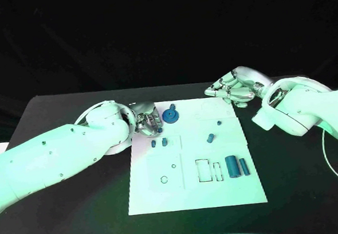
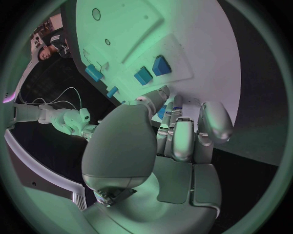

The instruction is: Assemble the parts on the task board

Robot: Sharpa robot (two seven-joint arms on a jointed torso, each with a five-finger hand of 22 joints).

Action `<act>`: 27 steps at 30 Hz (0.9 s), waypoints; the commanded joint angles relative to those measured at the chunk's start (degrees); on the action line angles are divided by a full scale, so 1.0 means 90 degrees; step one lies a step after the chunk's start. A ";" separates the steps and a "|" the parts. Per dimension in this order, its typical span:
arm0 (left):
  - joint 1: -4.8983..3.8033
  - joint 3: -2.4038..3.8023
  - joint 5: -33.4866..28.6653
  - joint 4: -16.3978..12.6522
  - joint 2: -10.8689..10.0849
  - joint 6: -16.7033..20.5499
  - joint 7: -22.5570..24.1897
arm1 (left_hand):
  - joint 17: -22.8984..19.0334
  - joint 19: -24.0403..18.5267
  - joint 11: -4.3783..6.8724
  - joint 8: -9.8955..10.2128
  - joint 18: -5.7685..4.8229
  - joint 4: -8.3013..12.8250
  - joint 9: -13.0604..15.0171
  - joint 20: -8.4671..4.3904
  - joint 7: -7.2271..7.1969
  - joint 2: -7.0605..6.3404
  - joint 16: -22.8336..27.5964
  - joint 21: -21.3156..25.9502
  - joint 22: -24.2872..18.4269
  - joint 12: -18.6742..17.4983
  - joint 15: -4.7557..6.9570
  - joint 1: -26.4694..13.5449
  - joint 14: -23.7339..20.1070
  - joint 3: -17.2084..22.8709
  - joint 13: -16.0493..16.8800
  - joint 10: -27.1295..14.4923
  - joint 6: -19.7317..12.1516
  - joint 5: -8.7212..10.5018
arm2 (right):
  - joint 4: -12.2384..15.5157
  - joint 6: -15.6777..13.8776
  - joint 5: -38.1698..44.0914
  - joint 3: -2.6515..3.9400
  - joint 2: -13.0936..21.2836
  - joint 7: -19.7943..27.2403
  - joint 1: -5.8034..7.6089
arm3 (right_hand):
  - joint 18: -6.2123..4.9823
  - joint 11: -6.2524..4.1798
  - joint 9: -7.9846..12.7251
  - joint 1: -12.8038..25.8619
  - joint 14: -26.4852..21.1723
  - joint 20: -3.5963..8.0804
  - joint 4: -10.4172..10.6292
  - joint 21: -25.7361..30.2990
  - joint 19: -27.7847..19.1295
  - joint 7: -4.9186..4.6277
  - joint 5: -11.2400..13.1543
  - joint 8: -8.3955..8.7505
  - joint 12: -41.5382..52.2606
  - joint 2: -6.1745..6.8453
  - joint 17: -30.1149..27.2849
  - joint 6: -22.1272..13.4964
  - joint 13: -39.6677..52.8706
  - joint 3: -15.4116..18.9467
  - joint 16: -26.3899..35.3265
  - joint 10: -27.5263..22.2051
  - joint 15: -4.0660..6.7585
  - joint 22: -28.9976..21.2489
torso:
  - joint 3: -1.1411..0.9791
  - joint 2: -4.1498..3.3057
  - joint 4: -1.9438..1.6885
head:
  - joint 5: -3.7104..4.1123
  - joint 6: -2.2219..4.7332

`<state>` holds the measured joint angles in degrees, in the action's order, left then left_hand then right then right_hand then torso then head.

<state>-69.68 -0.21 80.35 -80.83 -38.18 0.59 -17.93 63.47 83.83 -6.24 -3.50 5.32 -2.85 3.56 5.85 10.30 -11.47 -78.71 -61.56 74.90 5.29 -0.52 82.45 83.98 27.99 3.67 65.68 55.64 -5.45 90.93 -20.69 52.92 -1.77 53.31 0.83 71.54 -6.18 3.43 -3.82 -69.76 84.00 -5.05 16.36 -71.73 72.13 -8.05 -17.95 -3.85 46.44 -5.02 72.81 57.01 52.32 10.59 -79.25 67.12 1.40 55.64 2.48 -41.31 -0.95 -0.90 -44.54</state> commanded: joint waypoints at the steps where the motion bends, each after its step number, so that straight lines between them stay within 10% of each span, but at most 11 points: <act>1: 0.0016 -0.0012 -0.0047 -0.0004 -0.0065 0.0070 -0.0038 | -0.0031 -0.0003 -0.0001 0.0003 0.0005 0.0006 0.0006 0.0036 0.0013 -0.0019 0.0043 0.0065 0.0045 -0.0039 -0.0045 -0.0065 -0.0022 -0.0001 0.0016 -0.0048 -0.0074 0.0043 | -0.0050 0.0310 0.0120 0.0000 -0.0001 -0.0148 -0.0004 | -0.0170 0.0003 -0.0002 -0.0411 0.0167 -0.0014 -0.0160 0.0342 -0.0294 -0.0037 -0.0043 -0.0010 -0.0595 -0.0029 -0.0372 -0.0051 -0.0503 -0.0052 0.0296 -0.0387 -0.0048 -0.0519 | 0.0006 0.0004 -0.0004 | 0.0010 -0.0001; 12: 0.0009 0.0023 -0.2417 -0.0157 -0.0551 0.1023 0.1127 | -0.0944 -0.0360 0.0012 -0.0142 0.0213 -0.0082 0.0052 0.0071 -0.0016 -0.0086 0.0522 0.1273 -0.0558 -0.0003 -0.0058 -0.0241 -0.0407 -0.0287 0.0037 -0.0047 0.0220 0.0050 | -0.0138 0.1125 0.1987 0.0000 0.0153 -0.0560 -0.0007 | -0.0309 0.0103 -0.0006 -0.2233 0.0031 -0.0020 -0.1067 0.1034 -0.0564 -0.0083 0.0381 -0.0056 -0.3212 0.0262 -0.1351 0.0229 -0.2925 -0.0703 0.1180 -0.0897 -0.0097 -0.1414 | 0.0001 0.0015 -0.0007 | 0.0059 0.0042; 18: 0.0013 -0.0007 -0.4907 -0.0150 -0.0712 0.2262 0.2520 | -0.2487 -0.0979 0.0019 -0.0247 0.0489 -0.0193 0.0055 0.0089 0.0006 0.0135 0.1428 0.3046 -0.1475 0.0183 -0.0063 -0.0276 -0.1131 -0.0344 0.0062 0.0032 0.0421 0.0038 | -0.0040 0.1424 0.3535 -0.0001 0.0232 -0.0814 -0.0075 | -0.0283 0.0071 -0.0002 -0.2403 0.0103 -0.0033 -0.1177 0.0991 -0.0435 -0.0014 0.0443 -0.0044 -0.3795 0.0422 -0.1256 0.0489 -0.3904 -0.0963 0.1141 -0.0573 -0.0100 -0.1320 | 0.0013 0.0028 -0.0004 | 0.0137 0.0091; 27: 0.0163 -0.0094 -0.7980 -0.0376 -0.0947 0.2556 0.3720 | -0.2903 -0.1161 0.0096 -0.0379 0.0559 0.0013 0.0071 0.0028 -0.0059 0.0402 0.1710 0.3592 -0.1785 0.0420 0.0010 0.0059 -0.1346 -0.0109 0.0110 0.0206 0.0597 0.0034 | 0.0013 0.1535 0.4834 -0.0006 0.0115 -0.1087 -0.0273 | -0.0265 0.0099 -0.0001 -0.2355 0.0120 -0.0042 -0.1152 0.0956 -0.0384 0.0021 0.0508 -0.0022 -0.4034 0.0520 -0.1239 0.0635 -0.4403 -0.1127 0.1143 -0.0459 -0.0105 -0.1258 | 0.0030 0.0063 -0.0004 | 0.0271 0.0131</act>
<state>-68.43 -1.06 25.45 -83.64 -46.50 20.62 7.35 37.42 73.78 -5.34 -6.62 9.38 -2.71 4.16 6.06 9.83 -7.99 -63.63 -29.49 58.91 8.86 -0.28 82.77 72.24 26.78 4.61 67.27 60.51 -5.23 90.94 -9.14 87.64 -1.80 54.63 -6.55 69.38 -7.99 4.37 -3.87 -90.81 83.92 -5.44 6.09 -62.98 68.16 -7.72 -13.64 -4.19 10.34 -0.91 61.68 62.30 12.86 0.76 -68.79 62.63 0.91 44.25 2.67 -40.86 -0.99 1.26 -43.54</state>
